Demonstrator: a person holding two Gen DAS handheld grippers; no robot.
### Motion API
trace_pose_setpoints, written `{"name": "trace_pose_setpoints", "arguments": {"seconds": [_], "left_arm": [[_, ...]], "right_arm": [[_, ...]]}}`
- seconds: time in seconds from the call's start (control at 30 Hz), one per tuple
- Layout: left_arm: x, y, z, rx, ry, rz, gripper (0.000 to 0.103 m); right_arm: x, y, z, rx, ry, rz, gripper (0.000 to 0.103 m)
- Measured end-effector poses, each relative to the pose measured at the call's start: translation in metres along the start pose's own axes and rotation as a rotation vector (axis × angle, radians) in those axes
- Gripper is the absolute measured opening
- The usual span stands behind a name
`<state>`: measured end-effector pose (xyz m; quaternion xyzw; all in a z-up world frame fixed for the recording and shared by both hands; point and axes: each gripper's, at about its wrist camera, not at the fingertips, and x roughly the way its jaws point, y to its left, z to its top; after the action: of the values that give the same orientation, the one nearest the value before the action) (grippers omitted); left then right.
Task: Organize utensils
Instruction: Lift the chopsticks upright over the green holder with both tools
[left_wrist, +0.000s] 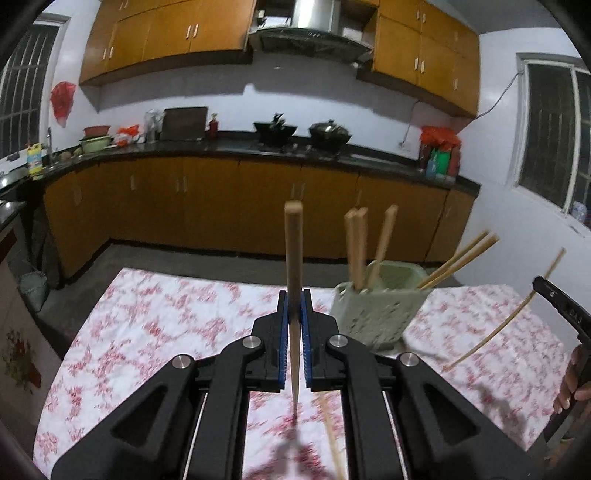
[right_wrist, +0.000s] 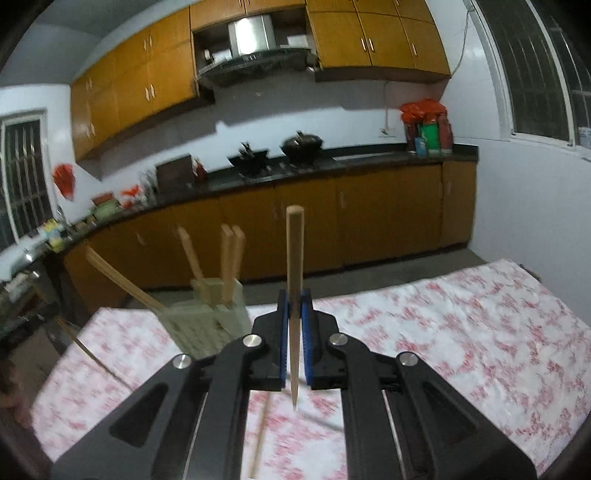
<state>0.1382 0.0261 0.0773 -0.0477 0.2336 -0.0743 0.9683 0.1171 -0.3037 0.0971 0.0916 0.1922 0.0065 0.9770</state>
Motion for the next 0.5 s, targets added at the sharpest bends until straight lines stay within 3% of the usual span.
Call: {"name": "trace_pose_setpoints", "arguments": {"seconds": [0.27, 0.5], "left_arm": [[-0.022, -0.037, 0.043, 0.002, -0.153, -0.092, 0.007], [-0.013, -0.068, 0.09, -0.013, -0.338, -0.075, 0.007]], "right_arm": [[-0.037, 0.035, 0.059, 0.025, -0.171, 0.176, 0.008], [-0.03, 0.07, 0.091, -0.012, -0.303, 0.194, 0.008]]}}
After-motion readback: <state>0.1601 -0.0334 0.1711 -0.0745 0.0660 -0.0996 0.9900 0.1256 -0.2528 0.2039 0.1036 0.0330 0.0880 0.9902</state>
